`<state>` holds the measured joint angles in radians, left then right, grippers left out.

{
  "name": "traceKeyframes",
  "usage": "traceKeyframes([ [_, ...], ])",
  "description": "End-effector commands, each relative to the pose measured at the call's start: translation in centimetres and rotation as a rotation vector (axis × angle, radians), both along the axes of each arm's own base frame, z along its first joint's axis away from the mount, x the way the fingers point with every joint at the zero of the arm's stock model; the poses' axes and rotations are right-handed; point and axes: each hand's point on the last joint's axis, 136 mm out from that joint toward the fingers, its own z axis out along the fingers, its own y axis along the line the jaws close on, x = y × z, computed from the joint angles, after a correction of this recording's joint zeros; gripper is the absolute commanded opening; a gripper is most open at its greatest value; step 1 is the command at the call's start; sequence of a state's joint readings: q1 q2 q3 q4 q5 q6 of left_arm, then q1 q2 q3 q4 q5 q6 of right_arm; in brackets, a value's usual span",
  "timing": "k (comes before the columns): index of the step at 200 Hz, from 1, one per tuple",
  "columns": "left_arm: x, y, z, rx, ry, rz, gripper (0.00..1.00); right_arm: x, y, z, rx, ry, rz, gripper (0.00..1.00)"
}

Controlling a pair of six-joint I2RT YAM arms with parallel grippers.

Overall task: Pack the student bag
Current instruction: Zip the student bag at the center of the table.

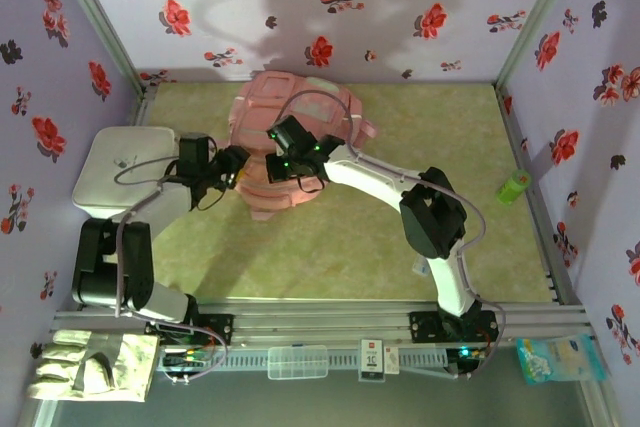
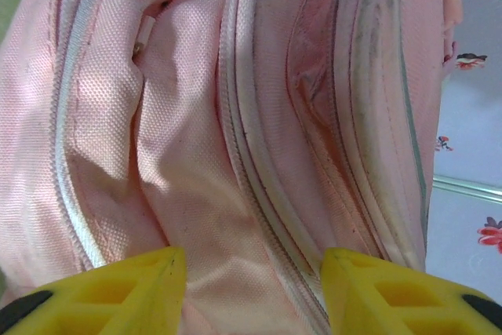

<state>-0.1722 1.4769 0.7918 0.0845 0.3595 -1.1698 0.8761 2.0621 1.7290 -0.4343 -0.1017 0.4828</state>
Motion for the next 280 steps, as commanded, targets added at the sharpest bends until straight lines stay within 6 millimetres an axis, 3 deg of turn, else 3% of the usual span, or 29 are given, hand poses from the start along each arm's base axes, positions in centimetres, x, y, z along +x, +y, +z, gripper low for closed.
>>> traceKeyframes([
  [1,1.5,-1.2,1.0,-0.055,-0.048,-0.003,0.5,-1.2,2.4,2.4,0.098,-0.009,0.056,0.02],
  [46,2.5,-2.1,0.9,-0.079,-0.071,-0.009,0.49,-1.3,2.2,2.1,0.086,-0.006,0.055,0.02],
  [59,2.5,-2.2,0.4,-0.078,-0.057,-0.009,0.44,-1.3,2.0,2.0,0.08,-0.009,0.052,0.02],
  [88,2.4,-1.6,-0.3,-0.053,-0.035,0.013,0.22,-1.1,0.6,1.7,0.023,-0.031,0.019,0.02],
  [128,2.1,-0.5,0.0,0.051,-0.027,0.007,0.0,-1.0,-4.7,0.0,-0.151,-0.076,-0.066,0.04],
  [166,1.4,-0.3,0.2,0.094,-0.014,-0.03,0.0,-1.3,-10.0,-1.1,-0.284,-0.093,-0.121,0.04],
  [208,0.5,0.3,1.0,0.108,-0.015,-0.065,0.0,0.1,-16.2,-2.3,-0.44,-0.122,-0.214,0.04],
  [280,-4.3,-0.1,-0.6,0.2,0.085,-0.308,0.0,5.9,-20.5,-3.3,-0.431,-0.127,-0.176,0.07],
])
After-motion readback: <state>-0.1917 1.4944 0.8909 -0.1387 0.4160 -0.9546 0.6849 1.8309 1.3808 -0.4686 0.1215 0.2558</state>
